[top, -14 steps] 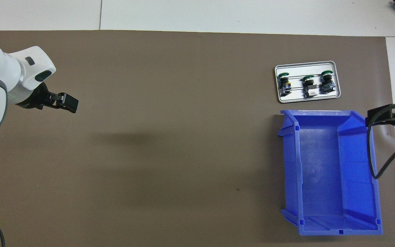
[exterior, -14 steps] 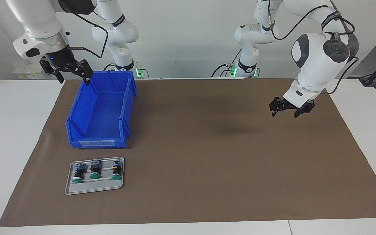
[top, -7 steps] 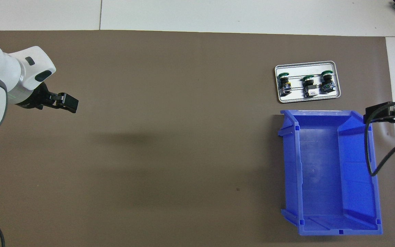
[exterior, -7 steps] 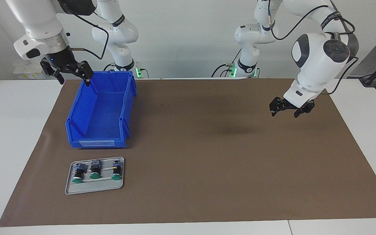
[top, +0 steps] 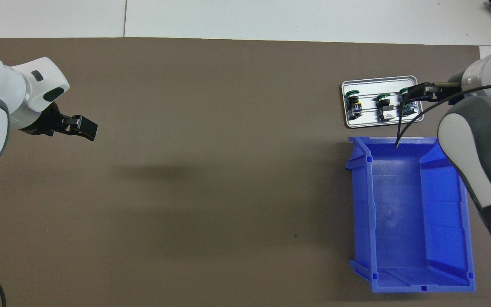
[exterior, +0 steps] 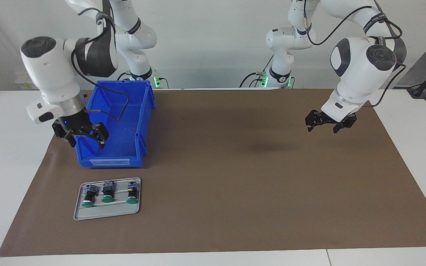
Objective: Place and press button with both arms
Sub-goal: 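Reach the right gripper into the metal tray and grasp a green button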
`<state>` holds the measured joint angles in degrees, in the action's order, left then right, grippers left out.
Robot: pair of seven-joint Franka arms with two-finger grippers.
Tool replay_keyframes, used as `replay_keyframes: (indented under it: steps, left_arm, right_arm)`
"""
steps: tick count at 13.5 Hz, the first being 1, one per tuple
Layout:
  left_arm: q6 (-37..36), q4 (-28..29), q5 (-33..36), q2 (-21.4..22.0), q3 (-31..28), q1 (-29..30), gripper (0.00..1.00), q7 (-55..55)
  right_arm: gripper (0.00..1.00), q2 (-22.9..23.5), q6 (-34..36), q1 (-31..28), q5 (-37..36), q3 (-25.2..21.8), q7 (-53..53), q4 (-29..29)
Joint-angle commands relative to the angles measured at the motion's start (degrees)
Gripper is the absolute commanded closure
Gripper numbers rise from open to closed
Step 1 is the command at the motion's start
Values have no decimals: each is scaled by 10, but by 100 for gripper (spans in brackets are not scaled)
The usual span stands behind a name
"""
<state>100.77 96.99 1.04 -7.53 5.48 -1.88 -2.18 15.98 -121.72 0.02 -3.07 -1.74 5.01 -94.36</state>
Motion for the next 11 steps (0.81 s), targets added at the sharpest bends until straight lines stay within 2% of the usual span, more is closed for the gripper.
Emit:
replay_keyframes:
  steps: [1,5,7,11]
  left_arm:
    - [14,24,-4,20,1,3,0,2]
    - [14,24,-4,20,1,3,0,2]
    - [13,24,-4,20,1,3,0,2]
    - [14,24,-4,20,1,3,0,2]
  right_arm:
    - [0,77,-74,-4,19,5,-9,36]
    - [1,130,-144,-7,31,4,-55,23]
    - [7,142,-164,-3,31,5,-57,13]
    - [12,145,-189,-4,31,5,-71,-27]
